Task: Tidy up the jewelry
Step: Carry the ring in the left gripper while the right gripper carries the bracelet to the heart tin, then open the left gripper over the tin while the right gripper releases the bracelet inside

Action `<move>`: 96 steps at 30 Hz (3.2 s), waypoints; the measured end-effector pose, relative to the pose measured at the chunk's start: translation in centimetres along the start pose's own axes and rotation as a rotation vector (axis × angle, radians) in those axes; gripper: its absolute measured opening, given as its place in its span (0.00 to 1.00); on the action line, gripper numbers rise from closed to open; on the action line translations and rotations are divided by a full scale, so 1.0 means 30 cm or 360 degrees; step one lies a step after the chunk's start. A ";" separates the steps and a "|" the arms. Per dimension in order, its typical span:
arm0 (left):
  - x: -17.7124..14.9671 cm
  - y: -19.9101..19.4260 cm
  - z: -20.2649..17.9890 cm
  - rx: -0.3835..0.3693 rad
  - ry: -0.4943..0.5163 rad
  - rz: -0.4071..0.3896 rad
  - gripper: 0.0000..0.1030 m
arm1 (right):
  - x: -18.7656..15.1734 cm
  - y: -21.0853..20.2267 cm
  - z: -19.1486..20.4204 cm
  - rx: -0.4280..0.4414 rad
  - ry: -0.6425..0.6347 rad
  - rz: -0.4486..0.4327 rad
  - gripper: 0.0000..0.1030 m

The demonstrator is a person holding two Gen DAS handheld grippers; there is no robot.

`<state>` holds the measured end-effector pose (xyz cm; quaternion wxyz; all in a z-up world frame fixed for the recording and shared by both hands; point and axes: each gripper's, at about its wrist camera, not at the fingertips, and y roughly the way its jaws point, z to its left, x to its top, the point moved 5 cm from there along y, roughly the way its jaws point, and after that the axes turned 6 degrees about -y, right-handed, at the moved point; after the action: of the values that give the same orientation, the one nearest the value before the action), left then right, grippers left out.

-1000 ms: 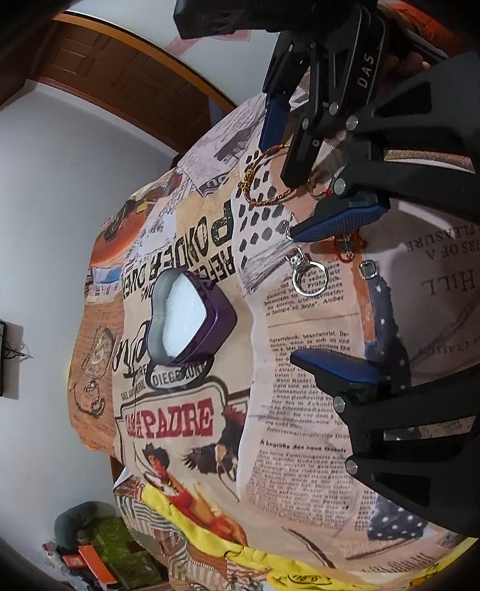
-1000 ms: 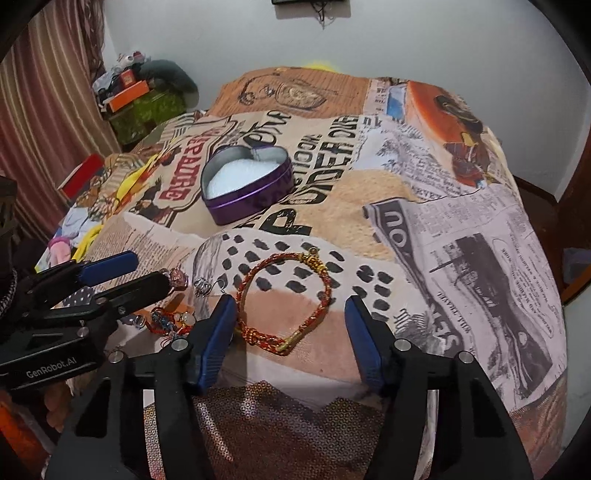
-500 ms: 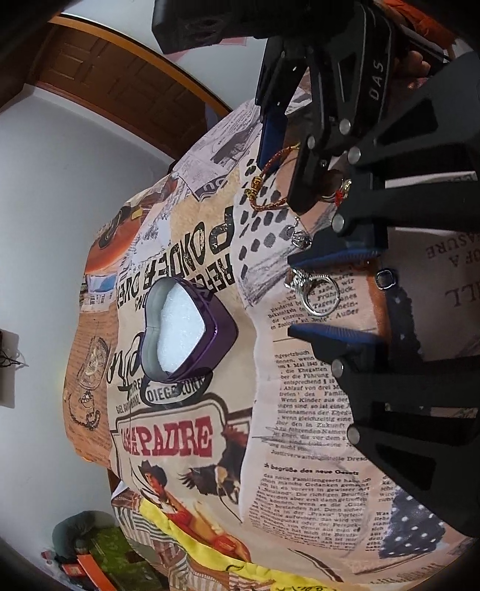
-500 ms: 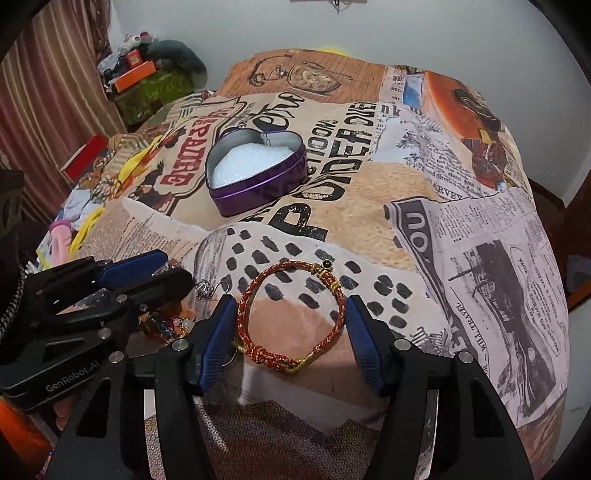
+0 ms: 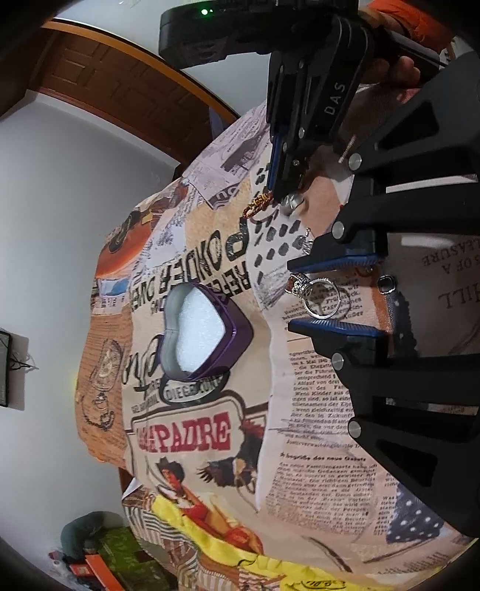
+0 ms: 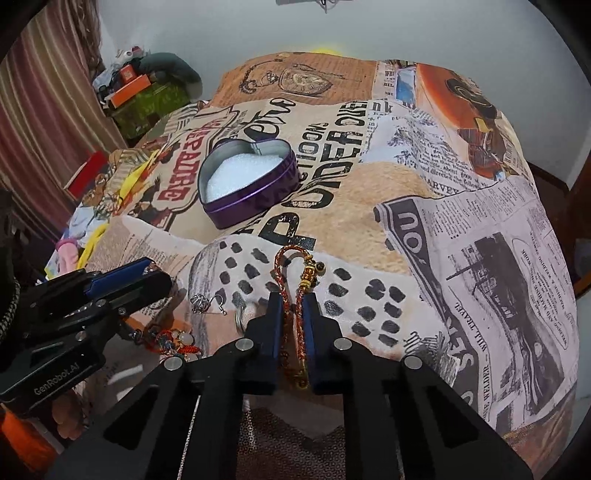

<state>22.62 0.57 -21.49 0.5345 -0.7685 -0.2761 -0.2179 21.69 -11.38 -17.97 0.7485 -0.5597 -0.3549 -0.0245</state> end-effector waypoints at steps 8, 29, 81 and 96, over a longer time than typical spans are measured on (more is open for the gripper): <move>0.035 -0.059 -0.014 0.0011 0.0005 -0.0072 0.23 | 0.038 -0.081 0.013 -0.0049 -0.0042 -0.0101 0.07; 0.190 -0.115 -0.006 0.0104 0.0068 -0.0239 0.23 | 0.220 -0.163 0.046 -0.0036 -0.0059 -0.0349 0.07; 0.329 0.194 0.172 0.0119 0.0014 -0.0066 0.23 | 0.371 0.250 0.023 0.0298 -0.0054 0.0047 0.07; 0.311 0.156 0.221 0.0204 0.0013 -0.0068 0.30 | 0.361 0.252 0.041 0.0207 -0.0137 0.0078 0.21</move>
<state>32.98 7.31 -21.10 0.5791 -0.7257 -0.3036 -0.2143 32.44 -3.62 -17.98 0.7677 -0.5189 -0.3738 0.0411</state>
